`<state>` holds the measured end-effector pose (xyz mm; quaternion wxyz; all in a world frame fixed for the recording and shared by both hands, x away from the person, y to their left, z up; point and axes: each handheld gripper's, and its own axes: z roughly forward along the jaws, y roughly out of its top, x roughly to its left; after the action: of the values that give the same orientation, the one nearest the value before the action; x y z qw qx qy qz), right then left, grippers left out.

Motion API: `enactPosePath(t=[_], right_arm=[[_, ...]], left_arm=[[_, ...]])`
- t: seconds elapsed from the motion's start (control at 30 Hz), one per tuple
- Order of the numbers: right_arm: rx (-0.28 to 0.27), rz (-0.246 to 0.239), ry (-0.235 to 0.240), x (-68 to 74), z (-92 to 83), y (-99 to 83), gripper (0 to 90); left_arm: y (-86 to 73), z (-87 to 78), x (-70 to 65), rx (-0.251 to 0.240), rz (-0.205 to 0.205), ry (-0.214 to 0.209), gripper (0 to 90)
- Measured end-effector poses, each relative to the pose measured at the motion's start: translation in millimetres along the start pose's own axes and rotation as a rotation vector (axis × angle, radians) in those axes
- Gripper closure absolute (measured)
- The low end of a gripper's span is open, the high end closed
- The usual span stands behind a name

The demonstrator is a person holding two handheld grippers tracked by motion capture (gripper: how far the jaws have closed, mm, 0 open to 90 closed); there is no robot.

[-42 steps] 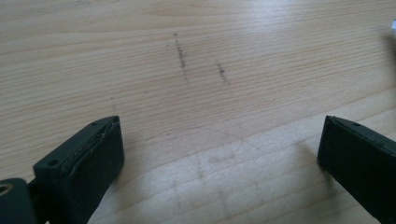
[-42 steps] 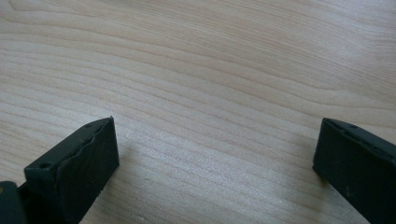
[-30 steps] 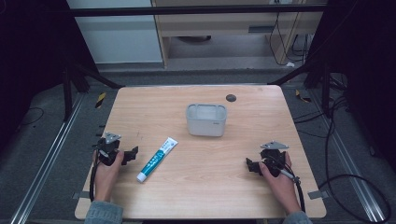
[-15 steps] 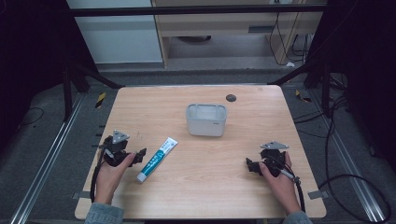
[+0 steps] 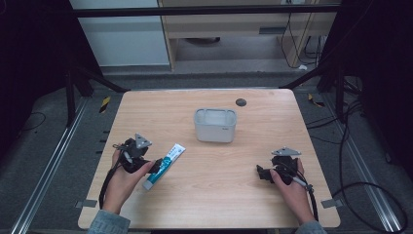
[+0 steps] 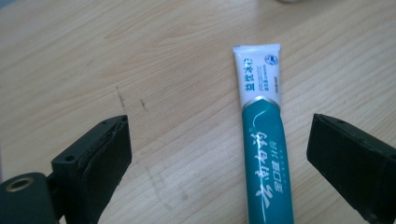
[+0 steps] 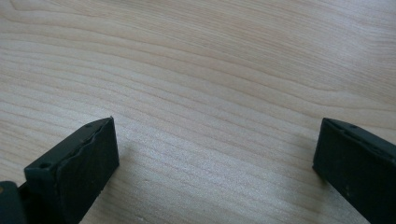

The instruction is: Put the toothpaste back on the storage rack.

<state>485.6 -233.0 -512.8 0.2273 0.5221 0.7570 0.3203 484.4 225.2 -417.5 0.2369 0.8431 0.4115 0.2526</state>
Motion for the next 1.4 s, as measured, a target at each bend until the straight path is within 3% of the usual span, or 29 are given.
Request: enactPosePath(t=[0.13,0.27,0.37,0.47,0.8,1.07,1.17,1.23,1.4], right_arm=[[0.001,0.000,0.000,0.0,0.0,0.0,0.4],[0.000,0.003,0.000,0.2,0.2,0.3,0.4],[0.000,0.004,0.000,0.2,0.2,0.3,0.4],[0.000,0.004,0.001,0.2,0.2,0.3,0.4],[0.000,0.004,0.000,0.1,0.2,0.2,0.4],[0.000,0.004,0.000,0.2,0.2,0.2,0.4],[0.000,0.004,0.000,0.2,0.2,0.2,0.4],[0.000,0.004,0.000,0.2,0.2,0.2,0.4],[0.000,0.004,0.000,0.2,0.1,0.2,0.4]], left_arm=[[19.1,1.0,-15.1,0.075,0.138,-0.002,5.7],[27.8,6.5,-20.4,0.111,0.175,-0.041,5.8],[31.7,13.3,-21.4,0.143,0.201,-0.045,6.0],[36.8,18.4,-22.4,0.158,0.203,-0.063,5.0],[59.7,25.8,-15.9,0.176,0.145,-0.107,4.6],[63.0,35.6,-8.5,0.202,0.093,-0.119,9.5],[62.9,38.7,-8.5,0.212,0.092,-0.126,18.0],[63.2,41.4,-8.9,0.211,0.079,-0.152,28.5],[62.7,53.1,-13.5,0.258,0.066,-0.182,38.4]])
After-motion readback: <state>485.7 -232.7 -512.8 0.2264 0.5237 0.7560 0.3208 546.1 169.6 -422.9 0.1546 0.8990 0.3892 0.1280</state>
